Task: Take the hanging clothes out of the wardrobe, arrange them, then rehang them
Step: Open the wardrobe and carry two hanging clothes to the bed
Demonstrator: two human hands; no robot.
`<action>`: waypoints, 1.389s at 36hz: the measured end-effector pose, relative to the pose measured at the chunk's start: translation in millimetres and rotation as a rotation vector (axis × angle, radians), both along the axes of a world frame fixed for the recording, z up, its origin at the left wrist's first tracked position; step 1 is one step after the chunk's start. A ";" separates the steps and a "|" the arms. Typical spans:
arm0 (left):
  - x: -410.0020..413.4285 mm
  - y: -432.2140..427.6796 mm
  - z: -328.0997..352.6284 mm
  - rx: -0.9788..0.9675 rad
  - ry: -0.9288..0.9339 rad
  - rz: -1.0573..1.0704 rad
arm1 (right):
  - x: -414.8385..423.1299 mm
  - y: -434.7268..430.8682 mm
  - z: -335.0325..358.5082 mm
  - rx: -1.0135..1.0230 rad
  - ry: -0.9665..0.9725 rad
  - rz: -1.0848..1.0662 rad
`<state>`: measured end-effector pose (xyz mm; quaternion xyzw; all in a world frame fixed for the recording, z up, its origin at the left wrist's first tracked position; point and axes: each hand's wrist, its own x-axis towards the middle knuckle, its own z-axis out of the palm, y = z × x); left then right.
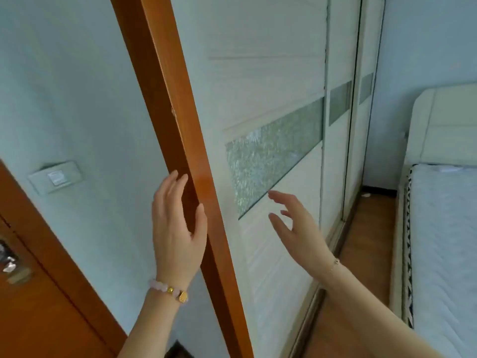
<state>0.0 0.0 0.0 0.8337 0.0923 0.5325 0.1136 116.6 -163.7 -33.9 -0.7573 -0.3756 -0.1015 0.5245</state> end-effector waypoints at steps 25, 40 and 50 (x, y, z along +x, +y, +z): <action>52.9 36.6 -5.1 0.031 -0.161 0.050 | 46.4 111.7 17.6 0.122 -0.566 0.183; 52.9 -23.4 -35.9 0.143 -0.259 0.072 | 88.3 98.8 24.2 0.126 -0.470 0.194; 160.0 -21.4 -75.2 -0.335 0.116 -0.058 | 145.1 90.7 23.1 0.121 -0.420 0.175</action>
